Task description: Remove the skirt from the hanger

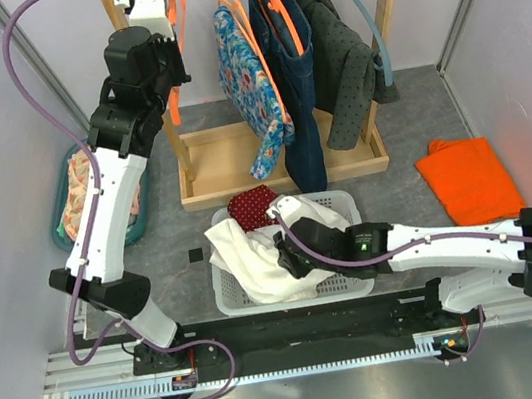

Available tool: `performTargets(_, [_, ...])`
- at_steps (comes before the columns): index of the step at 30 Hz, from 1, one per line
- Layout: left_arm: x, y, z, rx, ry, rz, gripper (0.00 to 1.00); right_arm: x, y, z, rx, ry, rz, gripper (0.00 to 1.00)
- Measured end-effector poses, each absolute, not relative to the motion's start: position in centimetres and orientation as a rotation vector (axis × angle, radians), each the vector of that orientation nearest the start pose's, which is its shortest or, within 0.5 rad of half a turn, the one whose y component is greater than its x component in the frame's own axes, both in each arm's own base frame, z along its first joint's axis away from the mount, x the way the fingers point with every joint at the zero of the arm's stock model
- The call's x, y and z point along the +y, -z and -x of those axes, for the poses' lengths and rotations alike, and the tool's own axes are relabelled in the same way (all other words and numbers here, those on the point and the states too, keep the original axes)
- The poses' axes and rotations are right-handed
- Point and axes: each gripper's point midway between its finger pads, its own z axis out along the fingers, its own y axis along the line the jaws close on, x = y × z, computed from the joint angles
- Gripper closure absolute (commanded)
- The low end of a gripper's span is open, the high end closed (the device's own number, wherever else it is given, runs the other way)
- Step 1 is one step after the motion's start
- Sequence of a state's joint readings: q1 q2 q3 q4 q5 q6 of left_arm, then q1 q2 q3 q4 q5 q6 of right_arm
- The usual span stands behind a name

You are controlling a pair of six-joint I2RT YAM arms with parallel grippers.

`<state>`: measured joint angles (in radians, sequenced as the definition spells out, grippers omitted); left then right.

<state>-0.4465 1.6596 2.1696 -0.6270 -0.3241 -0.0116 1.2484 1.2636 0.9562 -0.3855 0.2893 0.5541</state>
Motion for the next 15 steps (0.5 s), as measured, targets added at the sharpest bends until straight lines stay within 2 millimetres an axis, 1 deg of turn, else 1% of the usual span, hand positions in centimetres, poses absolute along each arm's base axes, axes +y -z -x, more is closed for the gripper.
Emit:
performTargets(3, [-14.9,-47.1,-45.0,1.693,0.059,-0.119,0.98,32.9,-13.8,-13.9,2.273,-0.615,0.626,0.83])
performTargets(7, [-15.0,-46.7,-45.3,1.702,0.056,-0.122,0.98,31.8,-10.1,-13.7,2.36,-0.547,0.594,0.81])
performTargets(8, [-15.0,-46.8,-45.3,1.701,0.057,-0.122,0.95,31.5,-9.3,-13.8,2.382,-0.534,0.576,0.8])
performTargets(9, [-15.0,-46.9,-45.2,1.699,0.058,-0.122,0.89,31.3,-8.5,-14.0,2.403,-0.522,0.55,0.8])
performTargets(10, [-15.0,-46.9,-45.2,1.699,0.058,-0.122,0.69,31.1,-7.8,-14.4,2.427,-0.508,0.518,0.8])
performTargets(12, [-15.0,-46.8,-45.2,1.701,0.059,-0.124,0.5,30.7,-6.3,-15.2,2.468,-0.481,0.46,0.79])
performTargets(13, [-15.0,-46.7,-45.1,1.702,0.062,-0.128,0.36,30.6,-5.7,-15.4,2.488,-0.467,0.439,0.78])
performTargets(15, [-14.8,-46.8,-44.6,1.701,0.066,-0.129,0.22,30.6,-4.1,-15.8,2.525,-0.441,0.398,0.77])
